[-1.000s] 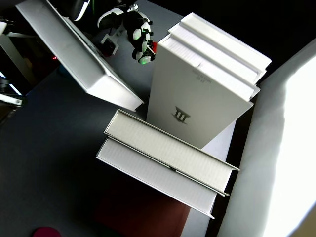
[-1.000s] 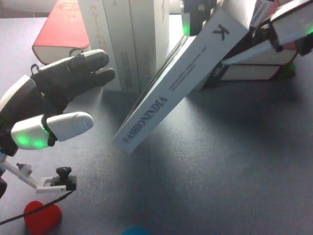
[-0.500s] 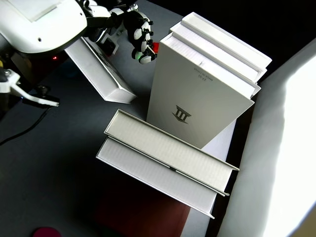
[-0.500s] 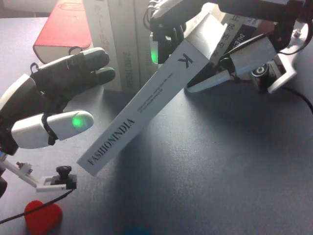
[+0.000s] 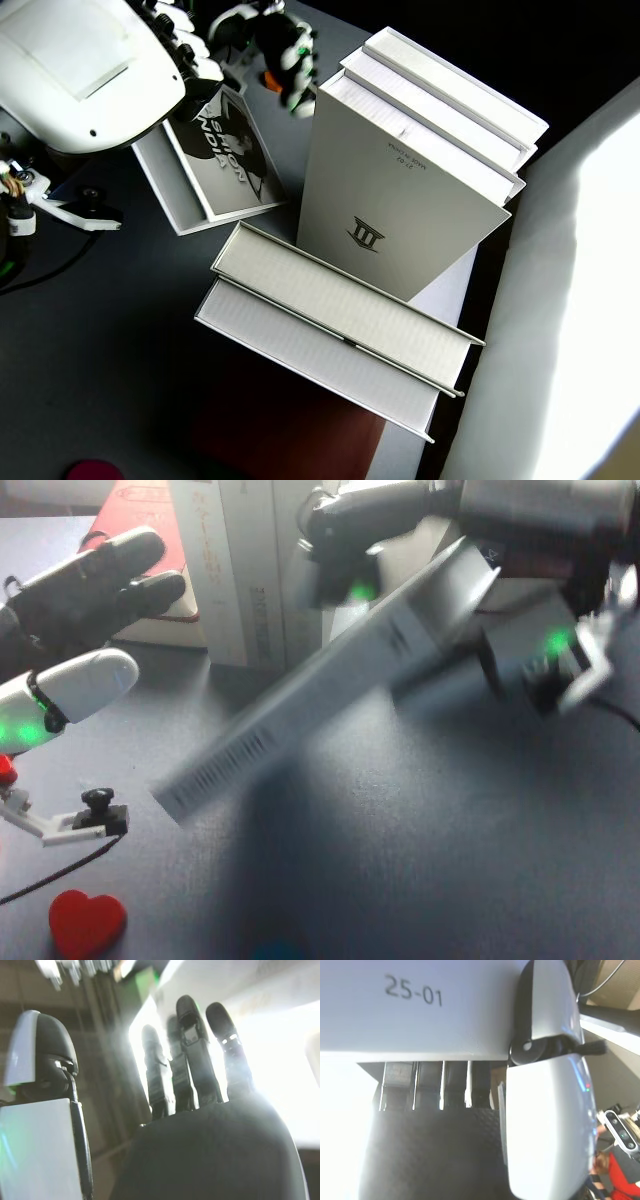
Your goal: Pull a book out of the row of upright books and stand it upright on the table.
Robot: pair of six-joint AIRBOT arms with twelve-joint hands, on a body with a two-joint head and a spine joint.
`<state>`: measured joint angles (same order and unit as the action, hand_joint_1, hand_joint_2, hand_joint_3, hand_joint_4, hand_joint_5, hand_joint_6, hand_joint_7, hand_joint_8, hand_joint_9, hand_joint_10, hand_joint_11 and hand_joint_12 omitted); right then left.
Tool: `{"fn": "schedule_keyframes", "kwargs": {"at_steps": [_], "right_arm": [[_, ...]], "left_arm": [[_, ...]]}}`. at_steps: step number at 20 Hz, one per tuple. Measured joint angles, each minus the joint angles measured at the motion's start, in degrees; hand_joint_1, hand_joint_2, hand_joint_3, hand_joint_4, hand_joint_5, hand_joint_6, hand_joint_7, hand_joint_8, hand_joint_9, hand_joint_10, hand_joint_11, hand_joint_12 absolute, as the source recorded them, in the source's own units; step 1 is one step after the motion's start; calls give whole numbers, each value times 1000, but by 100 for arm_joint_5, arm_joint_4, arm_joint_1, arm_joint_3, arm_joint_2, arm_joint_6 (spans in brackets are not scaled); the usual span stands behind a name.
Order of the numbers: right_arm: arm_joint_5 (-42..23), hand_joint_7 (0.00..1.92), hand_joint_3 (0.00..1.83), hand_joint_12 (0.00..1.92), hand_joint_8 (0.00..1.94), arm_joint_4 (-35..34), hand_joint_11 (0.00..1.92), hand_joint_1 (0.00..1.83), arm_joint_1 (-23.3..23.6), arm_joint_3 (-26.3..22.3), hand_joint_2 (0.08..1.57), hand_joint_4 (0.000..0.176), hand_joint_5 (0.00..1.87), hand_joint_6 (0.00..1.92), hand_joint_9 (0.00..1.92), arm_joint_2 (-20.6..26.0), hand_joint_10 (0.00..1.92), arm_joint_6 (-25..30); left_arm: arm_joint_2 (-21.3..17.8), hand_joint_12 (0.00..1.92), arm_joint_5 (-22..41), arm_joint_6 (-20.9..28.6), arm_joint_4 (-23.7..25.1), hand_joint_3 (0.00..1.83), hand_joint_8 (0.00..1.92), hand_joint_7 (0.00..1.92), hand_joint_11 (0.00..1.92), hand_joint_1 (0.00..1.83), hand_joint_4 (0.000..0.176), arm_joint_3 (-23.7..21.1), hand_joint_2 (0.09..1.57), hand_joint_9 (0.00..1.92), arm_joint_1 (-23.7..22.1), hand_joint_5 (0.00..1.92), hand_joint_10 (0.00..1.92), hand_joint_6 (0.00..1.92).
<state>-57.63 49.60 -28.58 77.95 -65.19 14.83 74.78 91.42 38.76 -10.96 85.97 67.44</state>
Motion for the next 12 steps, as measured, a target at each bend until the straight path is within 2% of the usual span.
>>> {"fn": "schedule_keyframes", "kwargs": {"at_steps": [1, 2, 3, 4, 5, 6, 7, 8, 9, 10, 11, 12], "right_arm": [[74, 1, 7, 1781, 1, 179, 0, 624, -61, -63, 813, 162, 0, 1, 1, 24, 1, -7], [127, 0, 61, 1915, 0, 358, 0, 313, -61, -157, 1177, 155, 0, 462, 0, 76, 0, -72], [79, 0, 4, 1920, 0, 223, 0, 385, -61, -208, 1101, 82, 0, 92, 0, 111, 0, -46], [13, 0, 0, 1921, 0, 46, 0, 529, -61, -225, 993, 126, 0, 18, 0, 157, 0, -26], [7, 0, 0, 383, 0, -52, 0, 576, -61, -223, 875, 166, 0, 3, 0, 201, 0, -13], [13, 0, 0, 76, 0, -59, 0, 536, -98, -219, 865, 117, 0, 0, 0, 225, 0, -20], [48, 0, 9, 14, 0, 35, 0, 549, -125, -221, 916, 76, 0, 0, 0, 216, 0, -22], [42, 0, 0, 2, 0, 76, 0, 524, -164, -221, 896, 25, 0, 0, 0, 205, 0, -15], [37, 0, 0, 0, 0, 83, 0, 515, -225, -219, 860, 36, 0, 0, 0, 195, 0, -7], [46, 0, 0, 0, 0, 76, 0, 535, -295, -208, 846, 72, 0, 0, 0, 197, 0, 35], [55, 0, 0, 0, 0, 42, 0, 590, -332, -203, 832, 126, 0, 0, 0, 203, 0, 81], [61, 0, 0, 0, 0, 37, 0, 594, -378, -203, 864, 146, 0, 0, 0, 225, 0, 94]], "left_arm": [[4, 1190, -17, -7, 24, 0, 25, 466, 0, 994, 71, 0, 927, 564, 9, 602, 3, 12], [9, 1149, -42, -4, 109, 0, 23, 496, 0, 1007, 65, 0, 923, 560, 11, 609, 1, 11], [11, 1104, -42, -9, 140, 0, 9, 475, 0, 986, 77, -11, 922, 547, 11, 602, 0, 6], [17, 1097, -39, -4, 138, 0, 1, 460, 0, 986, 77, -11, 926, 543, 11, 599, 0, 4], [22, 1096, -42, -4, 129, 1, 12, 484, 0, 987, 77, -11, 930, 548, 11, 595, 2, 2], [22, 1128, -42, -4, 122, 1, 5, 458, 0, 991, 74, -11, 931, 550, 11, 583, 3, 2], [22, 1138, -42, -7, 105, 4, 1, 428, 0, 983, 70, -11, 938, 548, 11, 568, 2, 0], [22, 1211, -44, -7, 107, 4, 2, 418, 0, 992, 61, -11, 941, 549, 11, 572, 2, 3], [22, 1193, -42, -4, 114, 0, 6, 432, 0, 996, 54, -11, 933, 545, 11, 578, 1, 4], [31, 1186, -42, -7, 105, 4, 5, 430, 0, 988, 33, -11, 942, 537, 11, 558, 0, 0], [39, 1168, -44, -7, 94, 7, 1, 420, 0, 976, 33, -11, 957, 529, 11, 545, 0, 0], [46, 1148, -44, -4, 92, 2, 0, 400, 0, 976, 39, -11, 949, 534, 11, 549, 3, 2]]}}
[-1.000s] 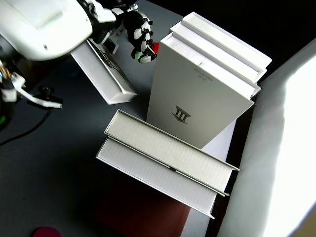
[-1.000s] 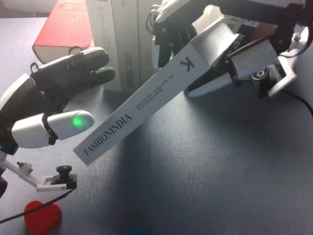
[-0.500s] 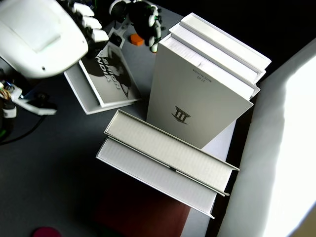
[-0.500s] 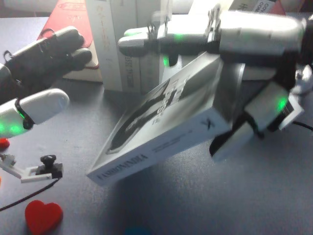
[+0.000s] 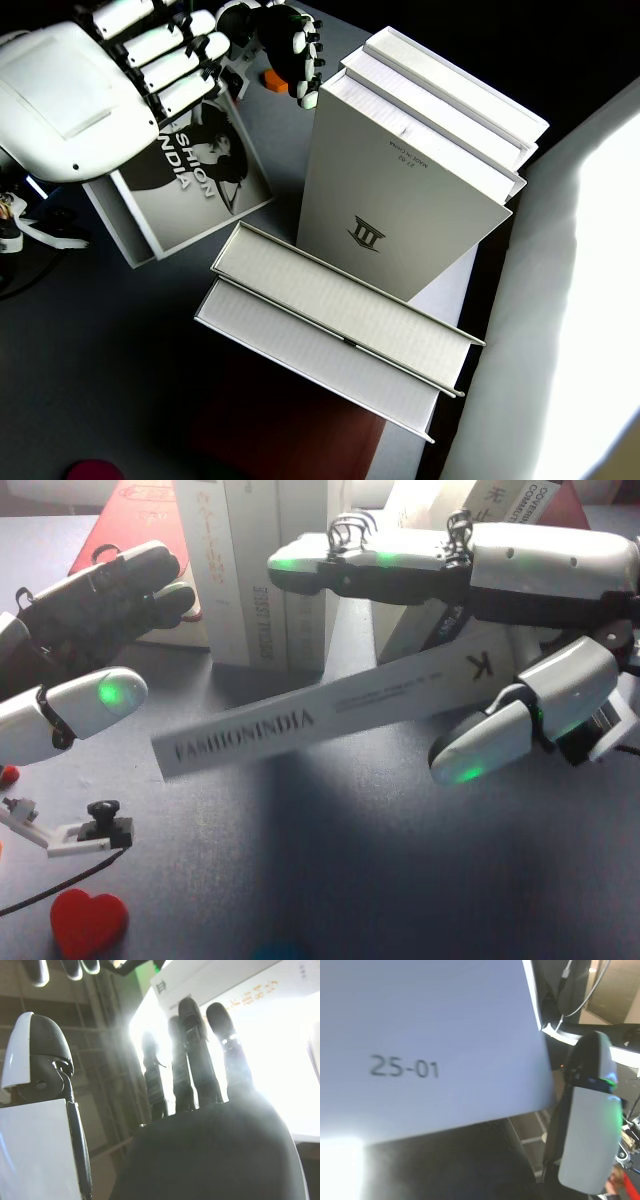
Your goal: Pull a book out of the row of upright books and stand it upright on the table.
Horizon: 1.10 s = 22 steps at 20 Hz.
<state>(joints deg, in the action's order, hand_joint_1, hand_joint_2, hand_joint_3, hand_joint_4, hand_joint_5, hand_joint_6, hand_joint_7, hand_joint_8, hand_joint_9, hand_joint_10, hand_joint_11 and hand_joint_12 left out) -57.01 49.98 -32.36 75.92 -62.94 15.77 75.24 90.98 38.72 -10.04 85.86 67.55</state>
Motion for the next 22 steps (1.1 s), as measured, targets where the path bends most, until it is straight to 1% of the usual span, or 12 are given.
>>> {"fn": "schedule_keyframes", "kwargs": {"at_steps": [1, 3, 4, 7, 8, 11, 12, 15, 16, 19, 21, 22], "right_arm": [[4, 0, 4, 0, 0, 7, 0, 574, -20, -17, 893, 170, 0, 0, 0, 11, 0, 2], [-74, 0, 31, 0, 0, -17, 1, 449, -63, -20, 961, 90, 0, 0, 0, 13, 0, 87], [-105, 0, 14, 25, 0, -28, 52, 467, -76, -31, 930, 80, 0, 0, 0, 22, 0, 114], [-245, 0, 0, 2, 0, -42, 2, 434, -76, -136, 811, 167, 0, 0, 0, 120, 0, 131], [-258, 0, 0, 5, 0, -50, 9, 429, -76, -151, 767, 174, 0, 0, 0, 142, 0, 129], [-310, 0, 0, 682, 0, -286, 0, 396, -76, -153, 708, 80, 0, 0, 0, 240, 0, -44], [-313, 0, 0, 258, 0, -459, 0, 458, -76, -153, 910, 94, 0, 0, 0, 262, 0, -153], [-361, 0, 0, 39, 0, -1200, 79, 622, -409, -122, 1030, 79, 0, 0, 0, 269, 0, -774], [-350, 0, 0, 34, 0, -1493, 60, 654, -612, -17, 1004, 81, 0, 0, 0, 256, 0, -863], [-92, 0, 0, 44, 0, -2024, 0, 682, -855, 216, 879, 149, 0, 0, 0, 203, 0, -1010], [-142, 0, 0, 31, 0, -2234, 63, 680, -863, 186, 859, 130, 0, 0, 0, 203, 0, -1147], [-192, 0, 0, 22, 0, -2269, 34, 679, -870, 162, 857, 146, 0, 0, 0, 205, 0, -1182]], "left_arm": [[2, 1141, -2, 0, 7, 0, 7, 415, 0, 980, 43, 0, 942, 545, 0, 556, 7, 5], [31, 1141, -4, -4, -4, 0, 8, 420, 0, 995, 51, -13, 936, 541, 2, 560, 5, 6], [33, 1122, -4, 0, 2, 0, 6, 422, 0, 1002, 71, -24, 931, 533, 20, 564, 1, 6], [37, 1159, -7, -4, -7, 0, 4, 424, 0, 1015, 80, -24, 923, 529, 55, 552, 0, 1], [37, 1163, -2, -2, -15, 0, 2, 421, 0, 1005, 84, -24, 922, 525, 55, 539, 0, 0], [72, 1142, -7, -2, -11, 0, 0, 409, 0, 1000, 88, -22, 927, 491, 55, 497, 0, 0], [72, 1171, -7, -2, 2, 0, 0, 368, 0, 978, 72, -22, 920, 467, 55, 474, 0, 0], [151, 1086, -24, 0, 2, 0, 2, 343, 0, 1014, 48, 151, 860, 367, 52, 406, 0, 0], [181, 1038, -96, -2, 17, 0, 1, 341, 0, 1012, 58, 223, 841, 343, 24, 387, 1, 1], [170, 894, -321, 0, 267, 0, 1, 250, 0, 945, 85, 334, 817, 248, -214, 342, 3, 1], [142, 920, -348, 2, 485, 4, 0, 237, 0, 930, 71, 337, 840, 244, -284, 323, 1, 0], [142, 889, -367, 0, 518, 9, 0, 227, 0, 931, 71, 334, 862, 239, -267, 307, 0, 0]]}}
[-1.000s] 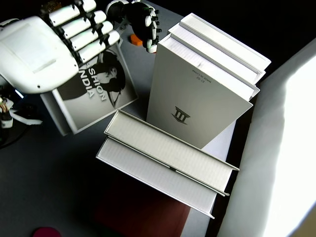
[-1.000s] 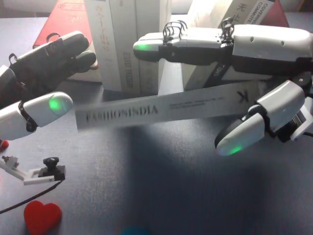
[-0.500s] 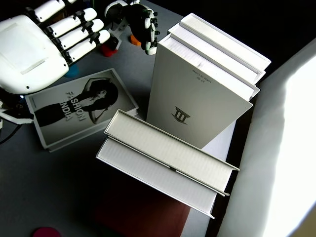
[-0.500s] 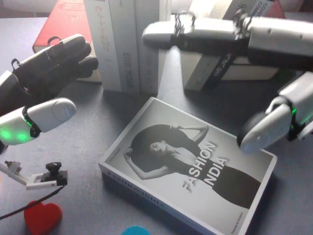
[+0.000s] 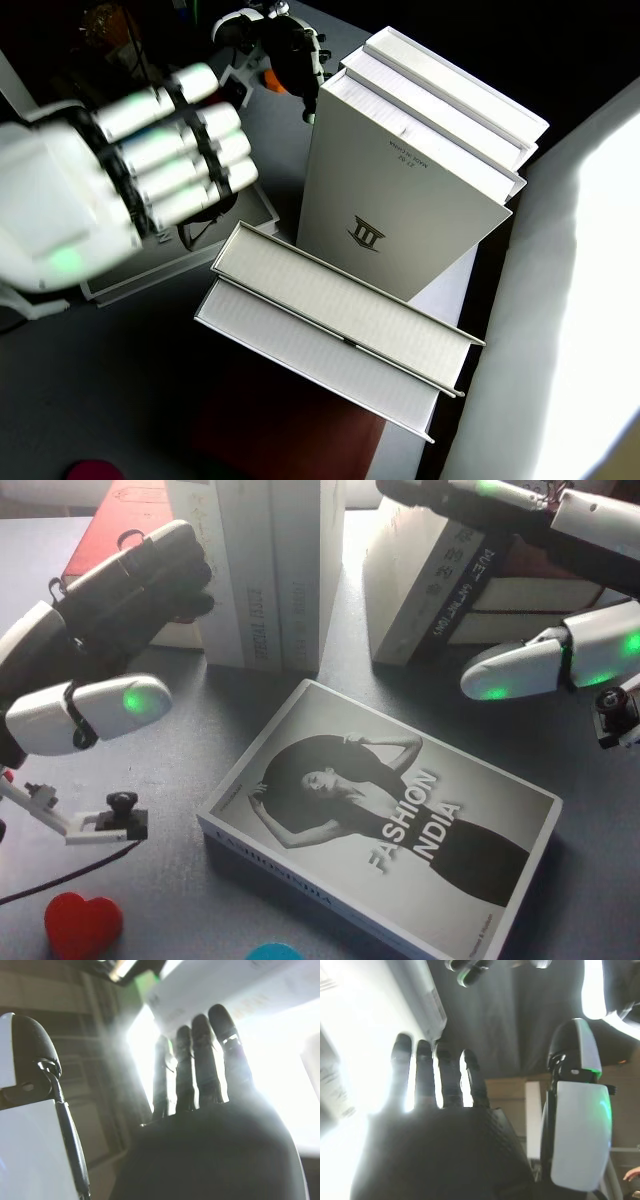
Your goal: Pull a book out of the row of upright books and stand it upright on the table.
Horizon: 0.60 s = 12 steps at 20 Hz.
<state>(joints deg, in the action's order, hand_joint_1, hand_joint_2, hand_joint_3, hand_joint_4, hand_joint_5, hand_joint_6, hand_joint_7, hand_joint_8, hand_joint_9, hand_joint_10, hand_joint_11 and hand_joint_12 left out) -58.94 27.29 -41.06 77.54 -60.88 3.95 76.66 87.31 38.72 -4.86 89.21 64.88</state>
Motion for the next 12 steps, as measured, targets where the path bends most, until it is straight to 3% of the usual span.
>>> {"fn": "schedule_keyframes", "kwargs": {"at_steps": [1, 2, 3, 4, 5, 6, 8, 9, 12], "right_arm": [[9, 0, 0, 21, 0, -11, 27, 671, 0, -42, 857, 157, 0, 0, 0, 0, 0, -37], [-15, 0, 0, 38, 0, 2, 49, 630, 0, -81, 851, 148, 0, 0, 0, -2, 0, -44], [-52, 0, 10, 298, 0, 2, 9, 607, 0, -118, 842, 140, 0, 0, 0, -2, 0, -72], [-103, 0, 6, 523, 0, 15, 1, 589, 0, -140, 863, 110, 0, 0, 0, -2, 0, -90], [-122, 0, 0, 741, 0, -7, 0, 589, 0, -166, 858, 113, 0, 0, 0, 0, 0, -92], [-122, 0, 0, 884, 0, -9, 0, 578, 0, -181, 862, 98, 0, 0, 0, 11, 0, -96], [-205, 0, 0, 845, 0, -72, 0, 638, -66, -262, 855, 94, 0, 0, 0, 74, 0, -136], [-214, 2, 0, 844, 1, -52, 0, 641, -87, -273, 858, 76, 0, 0, 1, 81, 0, -153], [-286, 0, 0, 847, 0, -149, 0, 629, -142, -310, 860, 79, 0, 0, 2, 81, 1, -192]], "left_arm": [[0, 845, -17, 0, -9, 7, 0, 227, 0, 955, 66, 0, 874, 228, 22, 315, 0, 2], [0, 864, -39, 0, -35, 6, 2, 239, 0, 967, 66, 0, 884, 231, 28, 315, 2, 1], [0, 871, -42, 0, -50, 7, 2, 243, 0, 980, 62, 0, 889, 227, 28, 321, 0, 3], [0, 920, -39, 0, -57, 5, 1, 245, 0, 959, 74, 0, 892, 235, 28, 327, 3, 3], [0, 967, -39, 0, -52, 1, 2, 253, 0, 916, 82, 0, 884, 248, 28, 325, 6, 1], [0, 978, -46, -2, -46, 0, 0, 241, 0, 906, 83, 0, 881, 241, 28, 316, 2, 0], [0, 1092, -42, 0, -2, 0, 10, 268, 0, 903, 71, 0, 879, 272, 28, 319, 14, 2], [0, 1122, -42, 0, -7, 0, 5, 268, 0, 900, 75, 0, 881, 276, 28, 316, 12, 1], [2, 1019, -44, 0, -4, 3, 0, 237, 0, 884, 78, -33, 898, 238, 28, 281, 4, 0]]}}
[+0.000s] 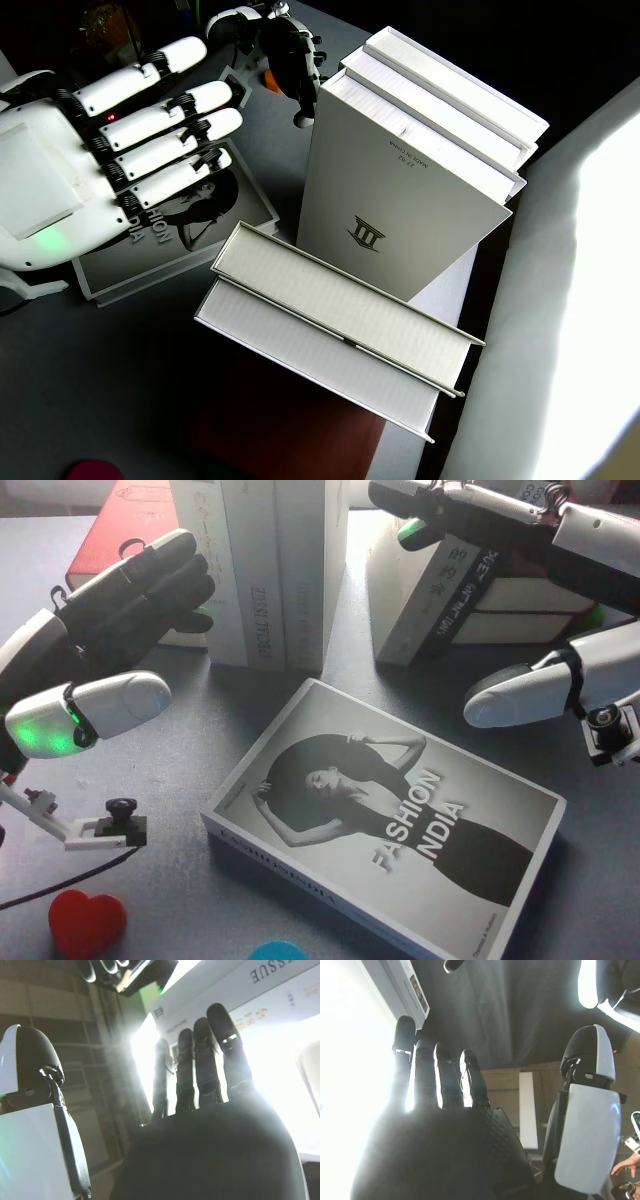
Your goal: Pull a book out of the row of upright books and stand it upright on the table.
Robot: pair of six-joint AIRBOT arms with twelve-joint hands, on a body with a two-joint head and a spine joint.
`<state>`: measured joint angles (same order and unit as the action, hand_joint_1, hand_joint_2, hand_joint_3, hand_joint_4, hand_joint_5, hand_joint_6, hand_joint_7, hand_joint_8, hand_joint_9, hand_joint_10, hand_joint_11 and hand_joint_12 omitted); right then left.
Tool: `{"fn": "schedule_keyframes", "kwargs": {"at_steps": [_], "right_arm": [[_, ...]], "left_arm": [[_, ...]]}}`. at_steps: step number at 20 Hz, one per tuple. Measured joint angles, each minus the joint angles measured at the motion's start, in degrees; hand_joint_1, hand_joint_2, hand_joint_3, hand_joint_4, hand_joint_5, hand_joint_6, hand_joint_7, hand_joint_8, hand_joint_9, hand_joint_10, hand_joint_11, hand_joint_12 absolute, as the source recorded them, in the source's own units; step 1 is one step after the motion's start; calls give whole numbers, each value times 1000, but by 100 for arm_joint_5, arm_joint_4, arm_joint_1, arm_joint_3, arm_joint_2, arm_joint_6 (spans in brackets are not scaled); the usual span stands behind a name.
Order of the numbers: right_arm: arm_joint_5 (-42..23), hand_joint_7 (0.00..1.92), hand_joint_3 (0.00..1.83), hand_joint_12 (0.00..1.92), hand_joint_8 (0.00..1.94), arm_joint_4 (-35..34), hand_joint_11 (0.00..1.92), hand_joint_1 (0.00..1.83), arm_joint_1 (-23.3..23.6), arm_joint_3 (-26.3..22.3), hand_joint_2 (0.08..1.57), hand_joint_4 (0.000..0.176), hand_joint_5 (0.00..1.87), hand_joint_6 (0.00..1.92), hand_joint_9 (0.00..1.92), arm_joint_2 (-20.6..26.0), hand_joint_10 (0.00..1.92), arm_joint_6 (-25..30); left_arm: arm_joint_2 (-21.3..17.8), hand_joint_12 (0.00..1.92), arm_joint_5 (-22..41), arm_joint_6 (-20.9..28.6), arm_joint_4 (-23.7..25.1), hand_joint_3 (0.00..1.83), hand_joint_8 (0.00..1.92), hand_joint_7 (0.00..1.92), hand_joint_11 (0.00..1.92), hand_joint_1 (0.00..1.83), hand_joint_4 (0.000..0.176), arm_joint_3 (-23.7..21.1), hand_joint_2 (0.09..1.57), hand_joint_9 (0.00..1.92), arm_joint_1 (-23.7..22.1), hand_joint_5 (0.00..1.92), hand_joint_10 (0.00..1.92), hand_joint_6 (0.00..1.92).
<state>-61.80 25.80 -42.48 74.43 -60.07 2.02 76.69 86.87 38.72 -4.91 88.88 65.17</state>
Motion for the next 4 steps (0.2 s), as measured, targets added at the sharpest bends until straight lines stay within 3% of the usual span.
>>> {"fn": "schedule_keyframes", "kwargs": {"at_steps": [1, 3, 4], "right_arm": [[-4, 0, 0, 849, 0, -26, 0, 640, -4, 0, 857, 106, 0, 0, 0, 0, 0, -22], [-7, 0, 0, 849, 0, -37, 0, 640, -4, 0, 857, 106, 0, 0, 0, -2, 0, -46], [-7, 0, 0, 797, 0, -61, 0, 648, -7, 0, 848, 125, 0, 0, 0, -7, 0, -46]], "left_arm": [[0, 1012, 9, 0, 7, 11, 0, 216, 0, 890, 71, -2, 916, 230, 0, 286, 0, 3], [-2, 1012, 15, 0, -20, 11, 0, 216, 0, 890, 71, -2, 916, 230, 0, 286, 0, 3], [-2, 1015, 15, 0, -17, 11, 0, 188, 0, 865, 68, -2, 918, 211, 0, 281, 0, 1]]}}
